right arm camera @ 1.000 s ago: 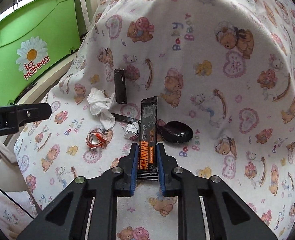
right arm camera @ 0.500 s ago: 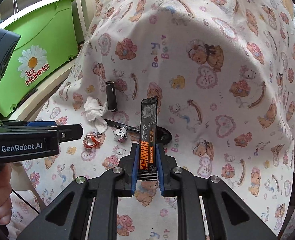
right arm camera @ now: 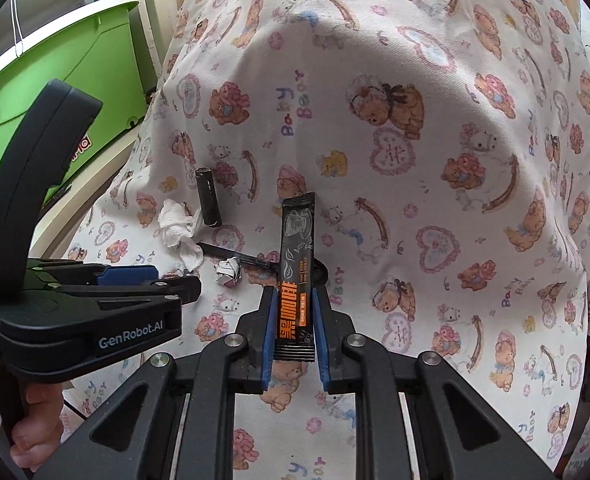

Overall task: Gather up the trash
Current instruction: 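Grasp the red-and-white crumpled wrapper with the left tool while the right tool holds its wrapper, then carry both wrappers over the pink wastebasket and open both tools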

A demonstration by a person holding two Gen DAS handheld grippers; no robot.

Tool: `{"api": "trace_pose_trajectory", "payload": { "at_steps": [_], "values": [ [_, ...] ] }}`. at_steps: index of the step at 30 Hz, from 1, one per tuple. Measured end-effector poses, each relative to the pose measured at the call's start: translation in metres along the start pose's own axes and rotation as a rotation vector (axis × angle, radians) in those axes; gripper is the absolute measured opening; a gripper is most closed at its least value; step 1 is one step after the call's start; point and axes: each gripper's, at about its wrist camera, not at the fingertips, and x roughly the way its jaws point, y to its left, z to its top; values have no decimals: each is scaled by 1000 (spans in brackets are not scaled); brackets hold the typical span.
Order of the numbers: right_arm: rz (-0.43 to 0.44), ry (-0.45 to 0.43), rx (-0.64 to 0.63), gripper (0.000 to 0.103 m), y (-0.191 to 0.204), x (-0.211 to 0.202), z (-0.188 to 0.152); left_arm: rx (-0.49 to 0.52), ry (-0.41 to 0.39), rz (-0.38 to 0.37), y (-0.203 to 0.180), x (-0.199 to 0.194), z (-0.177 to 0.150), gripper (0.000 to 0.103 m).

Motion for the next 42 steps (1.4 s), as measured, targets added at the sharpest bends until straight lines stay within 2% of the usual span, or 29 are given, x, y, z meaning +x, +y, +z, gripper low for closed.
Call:
{"api": "trace_pose_trajectory", "payload": {
  "at_steps": [2,5,9,13,22,26,29,34,42],
  "values": [
    [17,12,3,19,1,0,-1,-8,-10,-17,4,-4,0,12],
    [27,24,0,19,3,1,-3,-6,-29,-41,9,-15,0,12],
    [22,22,-14,19,8,0,-5,5,-77,-23,18,-32,-2,12],
    [29,14,-14,19,9,-4,-7,-9,-108,-41,30,-47,-11,12],
    [79,-44,0,19,13,-32,-16,24,-227,19,26,-87,-39,12],
    [90,-76,-11,19,19,-49,-21,56,-252,-5,20,-103,-51,12],
    [83,-113,-32,19,25,-68,-28,57,-313,36,18,-125,-65,12],
    [120,-155,-39,19,31,-101,-47,34,-325,15,29,-147,-87,12],
    [192,-162,-42,19,45,-136,-87,19,-349,47,32,-171,-140,12]
  ]
}}
